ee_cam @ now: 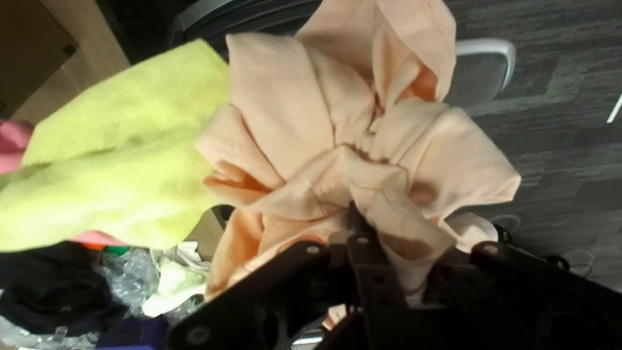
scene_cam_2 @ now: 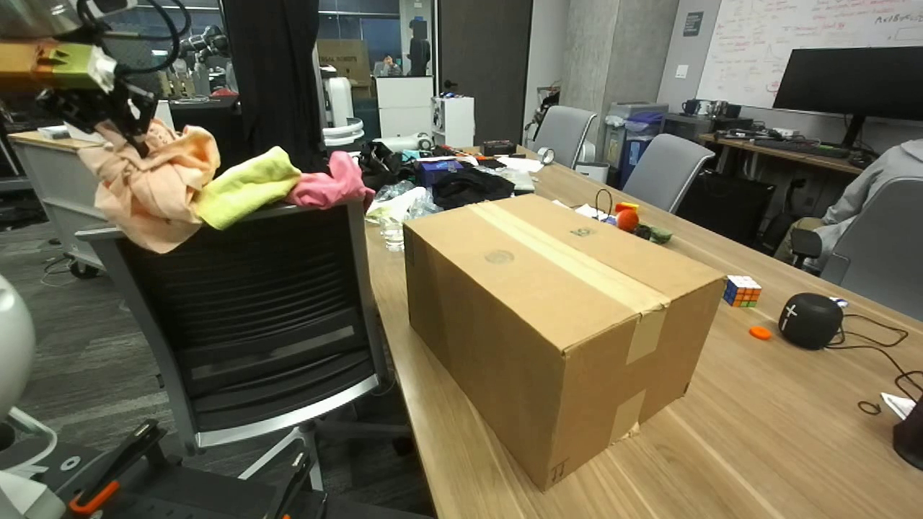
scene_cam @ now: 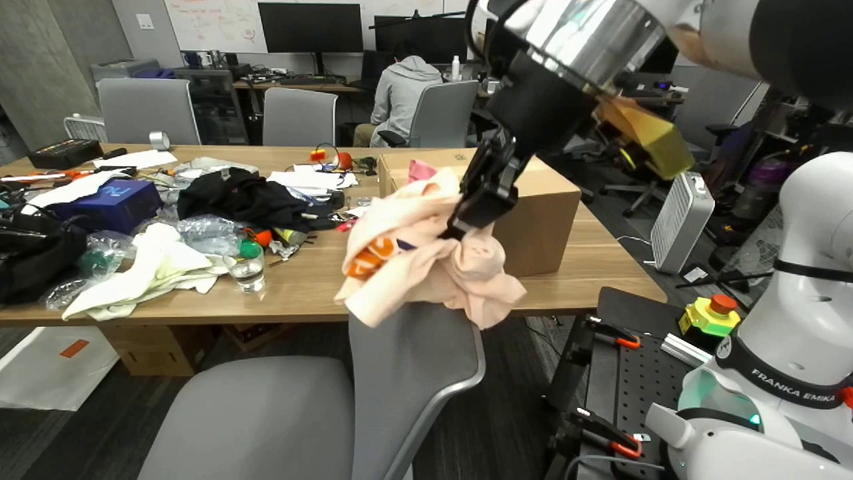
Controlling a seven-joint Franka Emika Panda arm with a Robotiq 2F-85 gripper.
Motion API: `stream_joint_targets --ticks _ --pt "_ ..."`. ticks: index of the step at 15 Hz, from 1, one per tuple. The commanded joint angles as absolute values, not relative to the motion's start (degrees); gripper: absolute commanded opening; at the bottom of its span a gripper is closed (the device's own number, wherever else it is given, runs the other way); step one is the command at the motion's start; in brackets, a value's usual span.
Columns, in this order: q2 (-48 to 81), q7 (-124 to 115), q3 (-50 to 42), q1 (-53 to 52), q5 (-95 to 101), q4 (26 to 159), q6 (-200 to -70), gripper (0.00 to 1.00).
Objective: Move the orange and green shirts from the chair to the box
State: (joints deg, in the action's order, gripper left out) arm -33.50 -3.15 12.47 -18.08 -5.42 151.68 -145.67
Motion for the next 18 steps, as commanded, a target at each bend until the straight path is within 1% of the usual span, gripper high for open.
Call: stream_joint_targets --ticks 1,8,9,18 --pt "-33.89 -3.17 11.83 -14.77 -3.07 145.09 -143.81 0.05" --pt "-32.33 -7.19 11.77 -6.46 -0.2 135.55 -142.85 0.05" --pt "-30.38 -7.66 11.79 -5.24 0.06 133.98 -143.54 0.05" --pt "-25.07 -14.48 12.34 -0.87 0.75 127.87 -144.21 0.05"
